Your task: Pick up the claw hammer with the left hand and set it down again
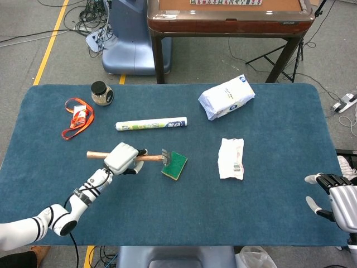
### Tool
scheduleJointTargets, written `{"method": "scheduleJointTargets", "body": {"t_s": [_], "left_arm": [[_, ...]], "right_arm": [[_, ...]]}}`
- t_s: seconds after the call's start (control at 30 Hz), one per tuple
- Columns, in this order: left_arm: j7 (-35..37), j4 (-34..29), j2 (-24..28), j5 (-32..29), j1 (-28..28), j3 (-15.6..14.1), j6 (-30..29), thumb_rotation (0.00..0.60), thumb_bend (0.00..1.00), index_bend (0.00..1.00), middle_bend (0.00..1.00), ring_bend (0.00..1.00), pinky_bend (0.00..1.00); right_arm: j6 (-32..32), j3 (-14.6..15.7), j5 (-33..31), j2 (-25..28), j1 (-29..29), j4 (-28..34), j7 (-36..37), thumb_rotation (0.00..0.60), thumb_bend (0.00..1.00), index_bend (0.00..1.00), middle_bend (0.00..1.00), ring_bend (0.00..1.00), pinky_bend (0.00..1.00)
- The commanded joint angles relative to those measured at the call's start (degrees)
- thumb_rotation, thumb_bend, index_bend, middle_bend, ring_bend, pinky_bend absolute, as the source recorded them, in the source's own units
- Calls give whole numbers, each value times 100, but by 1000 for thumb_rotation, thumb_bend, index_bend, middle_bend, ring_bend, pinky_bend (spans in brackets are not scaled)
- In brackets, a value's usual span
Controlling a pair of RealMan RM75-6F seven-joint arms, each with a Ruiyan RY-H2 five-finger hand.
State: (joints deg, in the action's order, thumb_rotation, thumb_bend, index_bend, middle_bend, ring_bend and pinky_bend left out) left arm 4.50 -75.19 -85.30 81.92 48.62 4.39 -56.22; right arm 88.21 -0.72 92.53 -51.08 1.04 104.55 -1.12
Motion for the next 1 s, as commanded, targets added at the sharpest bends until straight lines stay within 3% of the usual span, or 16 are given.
{"method": "scheduleJointTargets", "body": {"t_s": [0.03, 0.5, 1.0], "left_arm": [[851, 503, -216, 799, 70, -119, -505, 600, 621, 714, 783, 696, 851], [1799, 1304, -685, 1274, 264, -149, -818, 600, 620, 708, 780, 747, 935], [1208, 2096, -1082, 1256, 223, -239, -793, 600, 621, 712, 781, 789, 947]], "right_arm": [[-21, 3, -16, -3, 3, 0, -6, 600, 278, 394, 428, 359, 433], [-118, 6, -128, -8, 12, -34, 5, 600, 278, 394, 428, 359, 433], [-197, -5, -192, -25, 43, -73, 21, 600, 279, 394, 429, 359, 433]]}}
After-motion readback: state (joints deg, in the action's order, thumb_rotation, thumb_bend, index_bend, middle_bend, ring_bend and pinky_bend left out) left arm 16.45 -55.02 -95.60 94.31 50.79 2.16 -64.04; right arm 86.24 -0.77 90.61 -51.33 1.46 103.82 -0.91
